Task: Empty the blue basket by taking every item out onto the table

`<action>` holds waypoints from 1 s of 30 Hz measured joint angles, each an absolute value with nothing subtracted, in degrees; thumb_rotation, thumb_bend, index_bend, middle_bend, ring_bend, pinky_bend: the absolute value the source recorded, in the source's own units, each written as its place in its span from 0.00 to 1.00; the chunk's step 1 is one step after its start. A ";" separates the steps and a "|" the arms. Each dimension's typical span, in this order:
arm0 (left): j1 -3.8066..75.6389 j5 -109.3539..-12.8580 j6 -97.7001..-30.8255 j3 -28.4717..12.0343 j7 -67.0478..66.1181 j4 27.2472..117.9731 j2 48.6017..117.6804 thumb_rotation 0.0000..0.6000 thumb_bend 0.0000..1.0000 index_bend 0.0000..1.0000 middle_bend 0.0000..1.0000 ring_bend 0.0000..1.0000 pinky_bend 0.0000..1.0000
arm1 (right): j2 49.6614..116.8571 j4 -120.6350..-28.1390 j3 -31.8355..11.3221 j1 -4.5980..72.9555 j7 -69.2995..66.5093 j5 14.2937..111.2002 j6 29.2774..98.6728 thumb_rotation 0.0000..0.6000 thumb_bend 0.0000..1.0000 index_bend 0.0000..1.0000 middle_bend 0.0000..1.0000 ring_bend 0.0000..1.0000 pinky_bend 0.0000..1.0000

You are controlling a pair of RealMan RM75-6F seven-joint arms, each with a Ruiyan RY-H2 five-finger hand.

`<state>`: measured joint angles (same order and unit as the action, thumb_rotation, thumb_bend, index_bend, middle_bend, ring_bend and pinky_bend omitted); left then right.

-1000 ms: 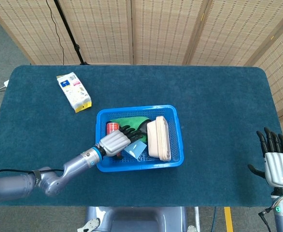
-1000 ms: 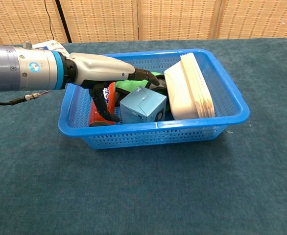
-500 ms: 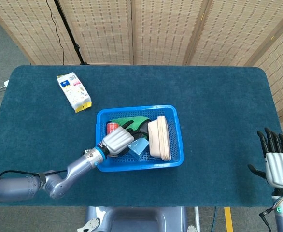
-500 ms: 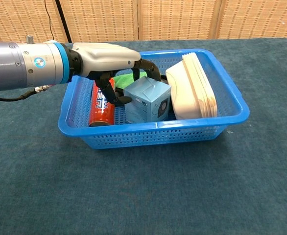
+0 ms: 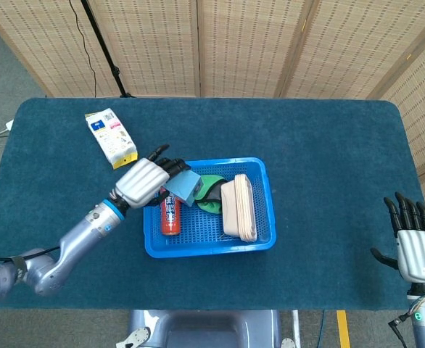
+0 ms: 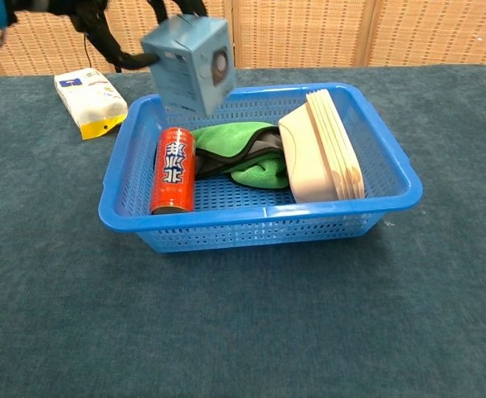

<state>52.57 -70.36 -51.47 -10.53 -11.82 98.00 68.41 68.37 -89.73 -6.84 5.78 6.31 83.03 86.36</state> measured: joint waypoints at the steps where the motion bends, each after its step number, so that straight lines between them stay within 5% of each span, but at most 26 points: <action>1: 51.84 -70.46 -52.00 -10.62 -10.69 97.95 67.20 1.00 0.52 0.37 0.31 0.28 0.00 | 68.33 -89.86 -6.79 5.76 6.30 83.16 86.40 1.00 0.00 0.00 0.00 0.00 0.00; 12: 44.33 -71.14 -51.62 -7.72 6.25 82.78 64.76 1.00 0.52 0.36 0.31 0.27 0.00 | 68.10 -90.92 -6.12 5.80 6.44 84.15 86.14 1.00 0.00 0.00 0.00 0.00 0.00; 17: 42.57 -71.68 -47.33 -5.25 12.95 71.75 69.23 1.00 0.44 0.03 0.01 0.01 0.00 | 68.35 -90.92 -5.98 6.03 6.88 84.01 85.48 1.00 0.00 0.00 0.00 0.00 0.00; 19: 42.46 -72.18 -44.64 -4.71 15.79 69.38 70.28 1.00 0.36 0.00 0.00 0.00 0.00 | 68.53 -90.83 -5.93 6.06 7.11 83.93 85.42 1.00 0.00 0.00 0.00 0.00 0.00; 23: 42.09 -75.25 -41.71 -4.30 21.18 69.00 70.59 1.00 0.30 0.00 0.00 0.00 0.00 | 68.49 -90.86 -6.05 6.02 7.16 83.61 85.42 1.00 0.00 0.00 0.00 0.00 0.00; 30: 41.36 -83.85 -50.82 -4.05 26.39 75.17 67.25 1.00 0.30 0.00 0.00 0.00 0.00 | 68.28 -90.99 -6.11 5.99 6.97 83.40 85.30 1.00 0.00 0.00 0.00 0.00 0.00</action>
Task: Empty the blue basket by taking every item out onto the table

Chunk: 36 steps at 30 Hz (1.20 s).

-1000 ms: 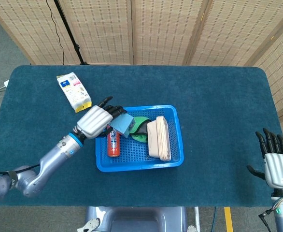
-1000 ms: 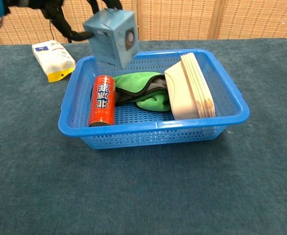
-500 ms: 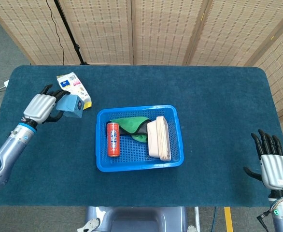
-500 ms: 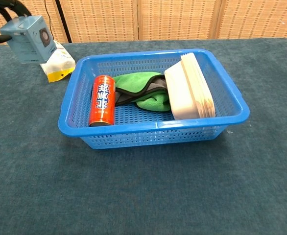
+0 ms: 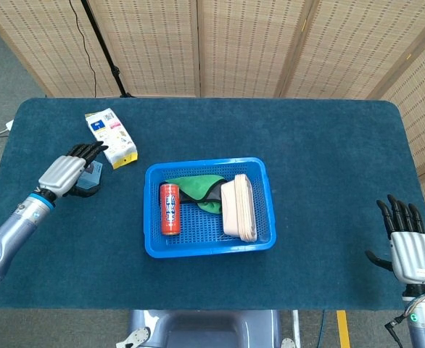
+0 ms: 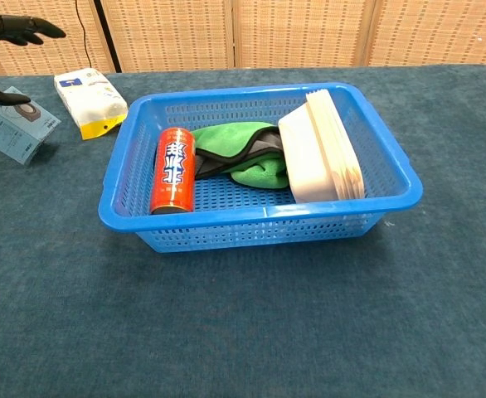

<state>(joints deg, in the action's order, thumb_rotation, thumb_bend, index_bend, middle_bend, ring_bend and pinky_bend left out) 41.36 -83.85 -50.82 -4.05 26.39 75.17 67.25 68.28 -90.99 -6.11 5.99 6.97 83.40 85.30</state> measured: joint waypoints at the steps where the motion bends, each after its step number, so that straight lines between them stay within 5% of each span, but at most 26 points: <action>1: 41.33 -84.73 -51.48 -4.03 26.49 76.49 66.62 1.00 0.30 0.00 0.00 0.00 0.00 | 68.25 -91.00 -6.12 5.98 6.91 83.39 85.32 1.00 0.00 0.00 0.00 0.00 0.00; 7: 42.85 -88.62 -52.30 -4.12 21.96 84.17 64.71 1.00 0.30 0.00 0.00 0.00 0.00 | 68.03 -91.03 -6.26 5.99 6.38 83.14 85.18 1.00 0.00 0.00 0.00 0.00 0.00; 15: 49.18 -83.02 -44.66 -6.93 3.56 91.30 68.27 1.00 0.30 0.00 0.00 0.00 0.00 | 67.75 -90.81 -6.67 6.02 5.65 82.29 84.92 1.00 0.00 0.00 0.00 0.00 0.00; 23: 55.27 -68.99 -39.21 -9.38 -10.01 91.85 75.98 1.00 0.30 0.00 0.00 0.00 0.00 | 67.34 -90.62 -7.11 5.96 4.60 81.34 84.63 1.00 0.00 0.00 0.00 0.00 0.00; 30: 56.05 -68.72 -40.79 -7.29 -15.75 90.02 78.28 1.00 0.29 0.00 0.00 0.00 0.00 | 66.77 -90.79 -7.56 5.71 3.58 80.45 84.65 1.00 0.00 0.00 0.00 0.00 0.00; 36: 56.56 -74.44 -41.66 -5.52 -18.61 87.96 77.11 1.00 0.09 0.00 0.00 0.00 0.00 | 66.95 -91.07 -7.45 5.88 4.23 80.30 84.22 1.00 0.00 0.00 0.00 0.00 0.00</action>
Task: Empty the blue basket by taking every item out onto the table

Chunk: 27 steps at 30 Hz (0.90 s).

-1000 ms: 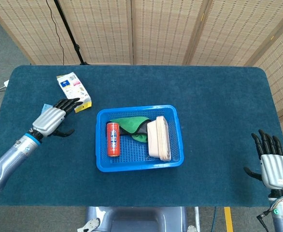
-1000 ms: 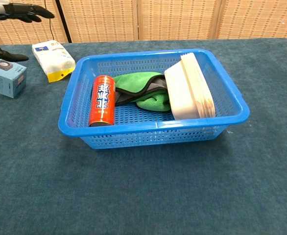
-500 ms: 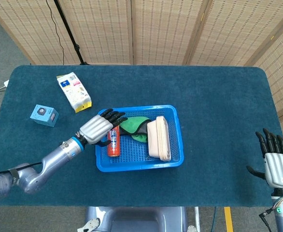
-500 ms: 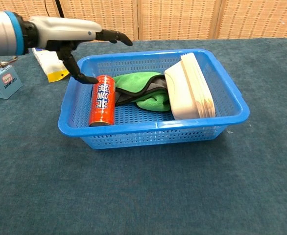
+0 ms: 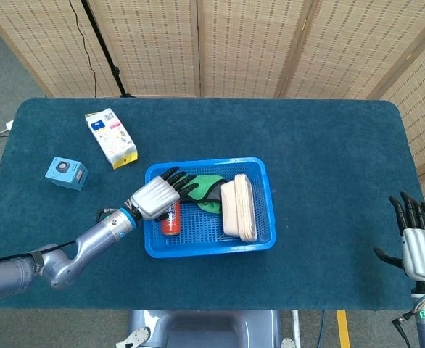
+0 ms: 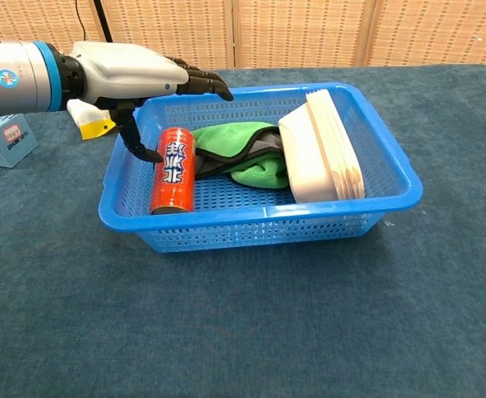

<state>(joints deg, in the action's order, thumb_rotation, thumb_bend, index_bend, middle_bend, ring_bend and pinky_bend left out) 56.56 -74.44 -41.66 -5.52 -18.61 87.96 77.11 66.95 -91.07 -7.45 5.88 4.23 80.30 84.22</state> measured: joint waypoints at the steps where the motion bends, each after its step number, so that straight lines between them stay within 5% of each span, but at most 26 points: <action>1: 56.80 -74.86 -41.60 -5.31 -19.35 87.78 76.85 1.00 0.07 0.00 0.00 0.00 0.00 | 66.98 -91.12 -7.43 5.91 4.34 80.27 84.15 1.00 0.00 0.00 0.00 0.00 0.00; 16: 66.93 -78.73 -33.74 -6.08 -33.54 89.58 72.53 1.00 0.00 0.00 0.00 0.00 0.00 | 67.96 -90.53 -8.11 6.58 7.07 77.07 82.37 1.00 0.00 0.00 0.00 0.00 0.00; 27: 68.36 -88.14 -33.62 -2.27 -29.57 85.29 73.83 1.00 0.00 0.00 0.00 0.00 0.00 | 67.72 -90.79 -8.76 6.60 6.74 75.64 82.00 1.00 0.00 0.00 0.00 0.00 0.00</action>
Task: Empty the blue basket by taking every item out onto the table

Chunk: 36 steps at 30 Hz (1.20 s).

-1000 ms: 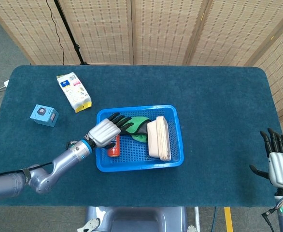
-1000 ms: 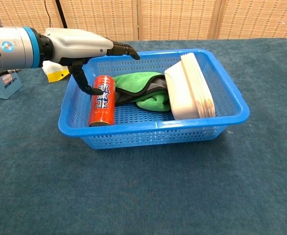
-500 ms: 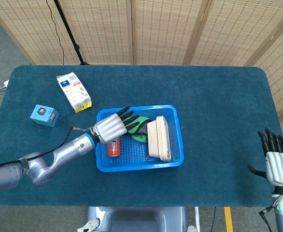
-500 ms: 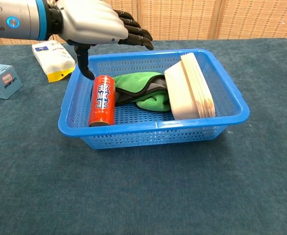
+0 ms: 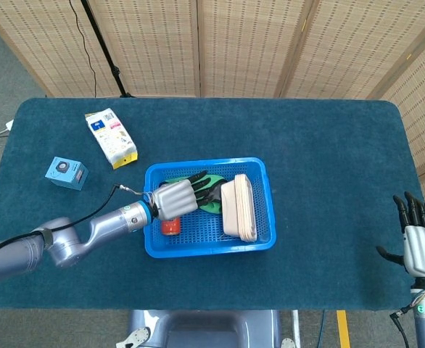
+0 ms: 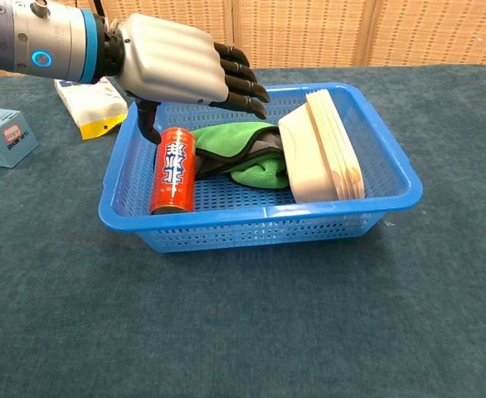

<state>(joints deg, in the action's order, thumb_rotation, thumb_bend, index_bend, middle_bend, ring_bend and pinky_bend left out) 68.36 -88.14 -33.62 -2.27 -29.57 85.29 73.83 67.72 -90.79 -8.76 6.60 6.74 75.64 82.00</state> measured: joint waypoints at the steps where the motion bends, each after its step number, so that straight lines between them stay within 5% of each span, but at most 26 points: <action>1: 68.34 -89.27 -33.95 -1.80 -28.74 84.82 73.86 1.00 0.00 0.00 0.00 0.00 0.00 | 67.68 -90.83 -8.76 6.60 6.66 75.62 81.98 1.00 0.00 0.00 0.00 0.00 0.00; 17: 70.01 -102.16 -38.34 4.24 -17.03 73.38 78.03 1.00 0.00 0.00 0.00 0.00 0.00 | 68.06 -90.37 -8.90 6.90 7.57 74.59 81.36 1.00 0.00 0.00 0.00 0.00 0.00; 36: 71.06 -105.63 -38.46 8.32 -12.78 65.59 82.80 1.00 0.00 0.00 0.00 0.00 0.00 | 67.76 -90.06 -10.06 6.96 6.06 72.82 81.15 1.00 0.00 0.00 0.00 0.00 0.00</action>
